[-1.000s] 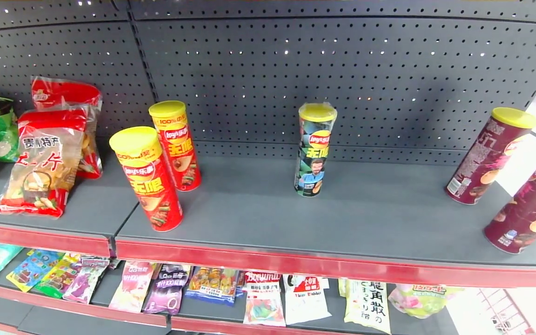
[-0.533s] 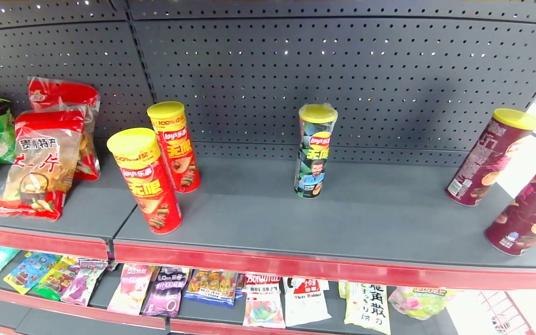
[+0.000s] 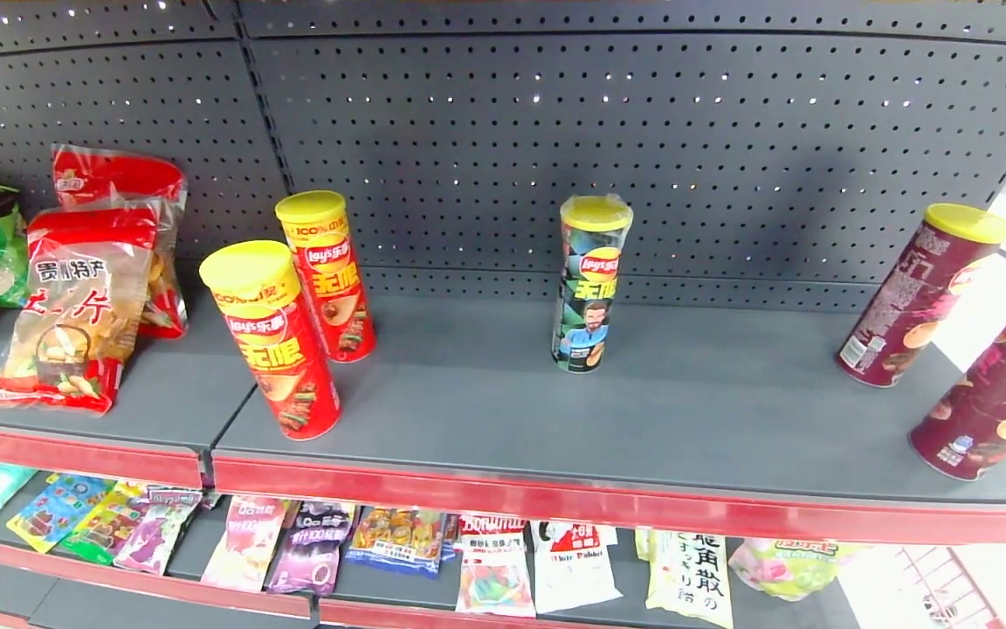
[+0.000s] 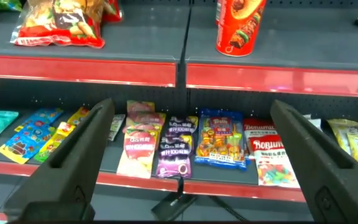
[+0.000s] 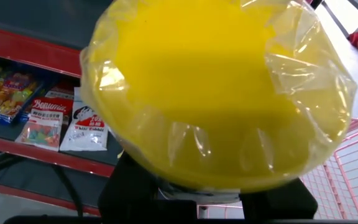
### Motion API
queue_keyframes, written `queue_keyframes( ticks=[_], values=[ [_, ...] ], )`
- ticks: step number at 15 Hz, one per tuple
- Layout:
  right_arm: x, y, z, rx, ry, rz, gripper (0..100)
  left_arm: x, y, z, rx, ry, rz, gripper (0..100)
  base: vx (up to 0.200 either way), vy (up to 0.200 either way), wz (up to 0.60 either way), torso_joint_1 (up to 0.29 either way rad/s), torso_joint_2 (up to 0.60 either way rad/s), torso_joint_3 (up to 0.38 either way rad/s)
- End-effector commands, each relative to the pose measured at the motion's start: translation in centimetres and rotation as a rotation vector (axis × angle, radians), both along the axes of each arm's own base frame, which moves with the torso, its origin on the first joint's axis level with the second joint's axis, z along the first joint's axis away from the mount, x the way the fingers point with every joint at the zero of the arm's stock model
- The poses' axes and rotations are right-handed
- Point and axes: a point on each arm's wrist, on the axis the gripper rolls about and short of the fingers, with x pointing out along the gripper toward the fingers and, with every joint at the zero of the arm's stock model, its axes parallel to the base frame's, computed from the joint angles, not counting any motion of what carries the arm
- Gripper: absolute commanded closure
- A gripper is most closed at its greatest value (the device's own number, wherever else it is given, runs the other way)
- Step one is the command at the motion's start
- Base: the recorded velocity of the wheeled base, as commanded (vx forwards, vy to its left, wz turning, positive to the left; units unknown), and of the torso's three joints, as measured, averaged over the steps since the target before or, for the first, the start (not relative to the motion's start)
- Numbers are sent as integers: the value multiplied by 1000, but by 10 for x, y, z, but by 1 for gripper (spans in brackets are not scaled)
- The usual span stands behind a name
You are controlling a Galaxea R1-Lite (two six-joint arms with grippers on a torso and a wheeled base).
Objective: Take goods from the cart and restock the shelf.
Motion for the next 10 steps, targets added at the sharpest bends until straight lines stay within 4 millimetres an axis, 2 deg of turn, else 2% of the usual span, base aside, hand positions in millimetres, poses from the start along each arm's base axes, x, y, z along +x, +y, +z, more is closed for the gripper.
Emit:
queue_keyframes(
  ticks=[1,10],
  values=[
    [0,0,0,0,2,2,100,0,0,0,0,0,1,0,0,0,-600,2,2,-2],
    [1,0,-2,2,-1,6,100,0,0,0,0,0,1,0,0,0,0,0,0,0]
  ],
)
